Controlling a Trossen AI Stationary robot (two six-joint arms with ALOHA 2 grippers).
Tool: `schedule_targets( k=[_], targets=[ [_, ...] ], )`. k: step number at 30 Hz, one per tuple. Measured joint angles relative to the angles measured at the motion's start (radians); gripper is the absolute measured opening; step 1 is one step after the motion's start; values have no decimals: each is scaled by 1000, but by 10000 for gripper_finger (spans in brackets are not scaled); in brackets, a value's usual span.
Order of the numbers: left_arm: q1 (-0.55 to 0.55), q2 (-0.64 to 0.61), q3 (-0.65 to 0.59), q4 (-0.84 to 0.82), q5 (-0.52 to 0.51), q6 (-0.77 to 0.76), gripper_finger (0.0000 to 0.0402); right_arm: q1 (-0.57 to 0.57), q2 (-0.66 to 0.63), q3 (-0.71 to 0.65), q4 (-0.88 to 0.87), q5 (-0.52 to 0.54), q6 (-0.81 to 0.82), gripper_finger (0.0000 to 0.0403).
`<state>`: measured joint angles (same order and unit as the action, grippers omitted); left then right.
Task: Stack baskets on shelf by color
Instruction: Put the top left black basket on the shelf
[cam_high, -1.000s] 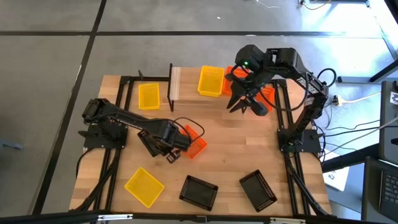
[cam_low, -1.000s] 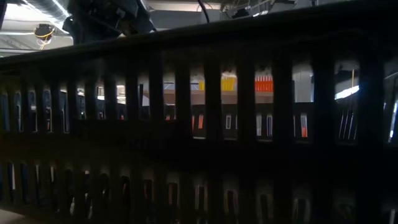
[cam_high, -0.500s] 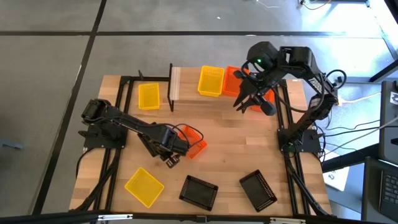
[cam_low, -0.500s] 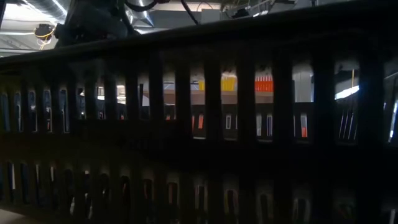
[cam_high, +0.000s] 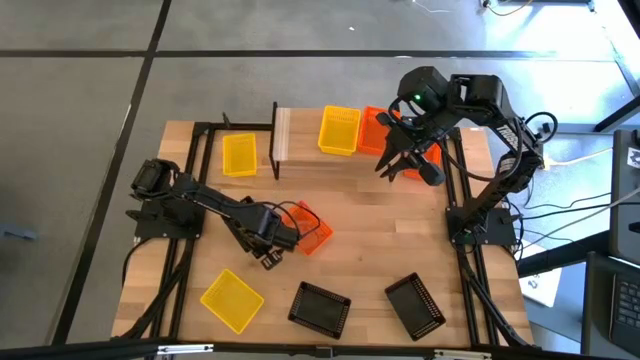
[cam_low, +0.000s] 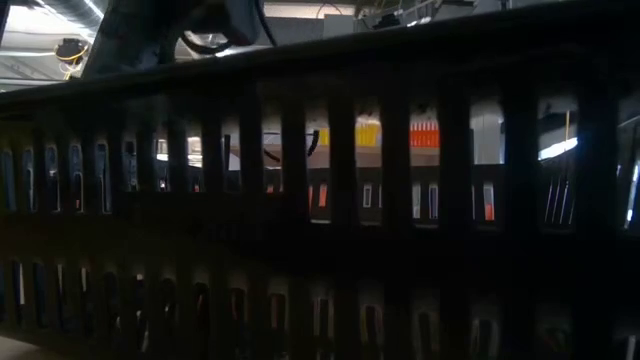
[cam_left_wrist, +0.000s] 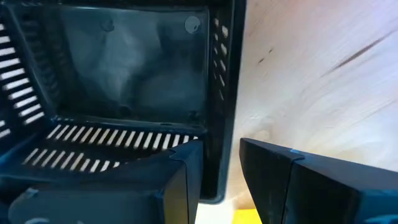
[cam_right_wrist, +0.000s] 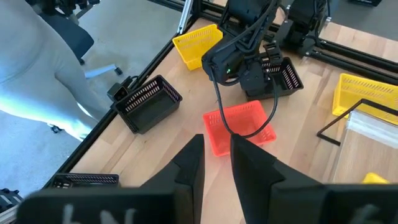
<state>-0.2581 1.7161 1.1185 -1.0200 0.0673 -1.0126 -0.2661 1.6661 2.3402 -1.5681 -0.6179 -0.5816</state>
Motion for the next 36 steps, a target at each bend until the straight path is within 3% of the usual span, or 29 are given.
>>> schedule_targets(
  k=[11, 18, 24, 29, 36],
  targets=[
    [0, 0, -7, 31, -89, 205, 93, 0, 0, 0, 0, 76, 0, 74],
    [0, 0, -7, 36, -87, 207, 11, 0, 0, 0, 0, 76, 0, 74],
    [0, -14, 0, 20, -58, 203, 4, 0, 0, 0, 0, 76, 0, 74],
    [-10, -46, 96, -115, -57, 242, 2, 0, 0, 0, 1, 129, 0, 74],
    [-46, -115, 284, -445, -176, 274, 1, 0, 0, 0, 0, 165, 0, 74]
  ],
)
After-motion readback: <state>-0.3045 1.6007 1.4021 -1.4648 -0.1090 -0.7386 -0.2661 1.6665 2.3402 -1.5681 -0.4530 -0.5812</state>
